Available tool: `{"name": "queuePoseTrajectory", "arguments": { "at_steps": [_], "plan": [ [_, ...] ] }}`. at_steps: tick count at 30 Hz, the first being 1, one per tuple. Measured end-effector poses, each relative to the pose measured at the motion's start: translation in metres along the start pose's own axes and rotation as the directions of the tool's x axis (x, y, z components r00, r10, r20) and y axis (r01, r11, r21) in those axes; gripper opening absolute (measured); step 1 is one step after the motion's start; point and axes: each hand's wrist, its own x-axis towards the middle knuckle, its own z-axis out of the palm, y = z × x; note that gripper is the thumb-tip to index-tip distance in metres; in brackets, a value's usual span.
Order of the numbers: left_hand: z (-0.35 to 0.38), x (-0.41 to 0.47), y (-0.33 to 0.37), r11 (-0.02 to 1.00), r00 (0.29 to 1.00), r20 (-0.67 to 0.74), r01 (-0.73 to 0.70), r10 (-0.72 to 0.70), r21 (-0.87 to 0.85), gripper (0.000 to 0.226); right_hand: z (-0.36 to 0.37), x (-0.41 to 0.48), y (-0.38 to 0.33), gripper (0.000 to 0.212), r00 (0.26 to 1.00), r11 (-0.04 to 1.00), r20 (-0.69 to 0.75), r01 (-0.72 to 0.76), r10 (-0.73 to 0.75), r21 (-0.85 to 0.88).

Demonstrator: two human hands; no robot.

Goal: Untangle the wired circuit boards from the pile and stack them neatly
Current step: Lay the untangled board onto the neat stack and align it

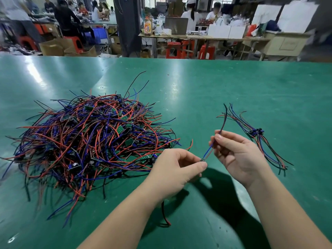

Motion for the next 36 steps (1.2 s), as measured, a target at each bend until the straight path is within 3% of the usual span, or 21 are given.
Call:
{"name": "queuePoseTrajectory", "arguments": {
  "at_steps": [5,12,18,23,30,36],
  "plan": [
    [-0.005,-0.002,0.004,0.987,0.990,0.108,0.103,-0.090,-0.127,0.006,-0.019,0.011,-0.014,0.010,0.991,0.997,-0.132,0.025,-0.016,0.070],
    [-0.006,-0.003,0.005,0.987,0.973,0.199,0.132,-0.112,-0.089,0.007,-0.028,0.015,-0.019,0.012,0.986,0.996,-0.166,0.043,-0.028,0.085],
    [-0.007,-0.002,0.003,0.989,0.979,0.163,0.133,-0.122,-0.062,0.007,-0.030,0.016,-0.018,0.008,0.980,0.999,-0.193,0.049,-0.049,-0.009],
    [-0.008,0.000,-0.003,0.997,0.991,0.110,0.076,-0.078,0.023,0.009,-0.031,0.015,-0.020,0.007,0.981,0.990,-0.195,0.019,0.009,0.138],
    [-0.010,0.005,-0.011,0.990,0.998,0.063,0.021,-0.030,0.141,0.012,-0.027,0.013,-0.024,0.041,0.976,0.958,-0.164,-0.093,0.142,0.272],
    [-0.009,0.009,-0.016,0.983,0.999,0.053,-0.005,-0.005,0.186,0.012,-0.026,0.013,-0.024,0.019,0.974,0.950,-0.184,-0.070,0.131,0.305]
  ]
}}
